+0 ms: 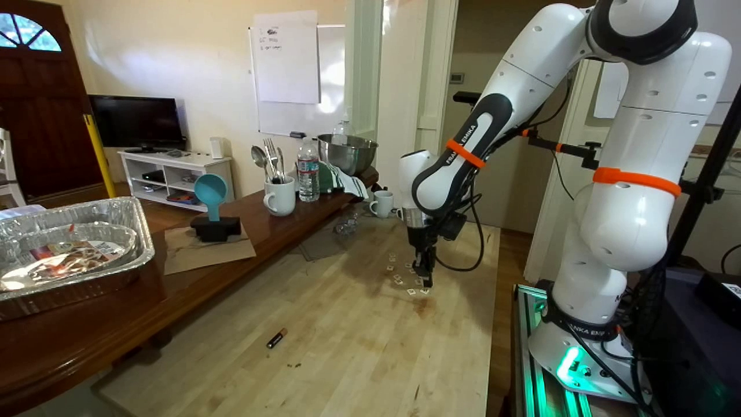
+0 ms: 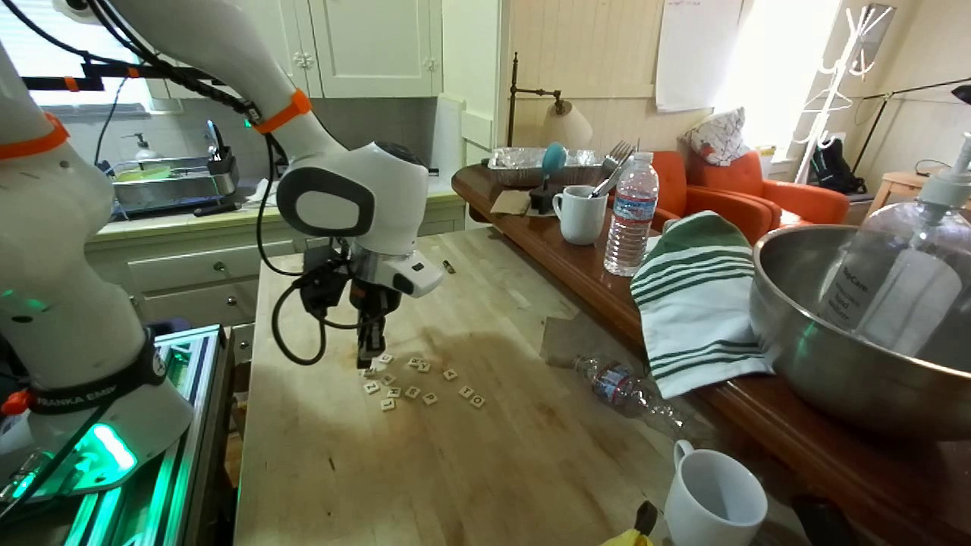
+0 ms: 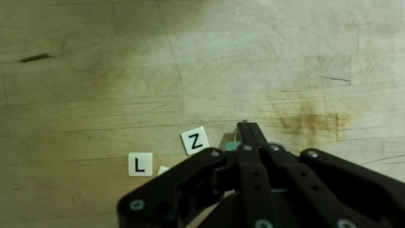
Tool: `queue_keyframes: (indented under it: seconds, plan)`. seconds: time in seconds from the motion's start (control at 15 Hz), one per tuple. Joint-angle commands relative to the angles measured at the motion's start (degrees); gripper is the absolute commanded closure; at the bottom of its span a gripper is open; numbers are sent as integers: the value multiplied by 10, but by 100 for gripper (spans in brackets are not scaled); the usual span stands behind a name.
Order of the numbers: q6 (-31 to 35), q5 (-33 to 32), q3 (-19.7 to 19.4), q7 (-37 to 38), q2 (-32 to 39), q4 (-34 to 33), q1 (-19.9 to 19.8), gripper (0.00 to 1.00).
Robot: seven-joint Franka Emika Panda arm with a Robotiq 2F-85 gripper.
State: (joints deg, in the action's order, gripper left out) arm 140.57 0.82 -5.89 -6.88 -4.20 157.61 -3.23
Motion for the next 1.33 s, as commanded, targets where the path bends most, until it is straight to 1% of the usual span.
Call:
queue_keyframes:
  seconds: [0.0,0.33,0.87,0.93,1.07,1.13,1.2,1.27]
  plan:
    - [-13,17,2,-6,21,0,-4,100]
    - [6,19,5,-12,44,1,-3,100]
    - [3,12,16,-33,18,-6,4,100]
    - [10,8,17,-29,1,14,4,100]
    - [7,8,18,-28,18,-5,3,100]
    - [8,6,18,-27,19,-5,2,100]
    - [19,3,17,-27,11,10,1,100]
    - [26,0,17,-26,16,7,1,100]
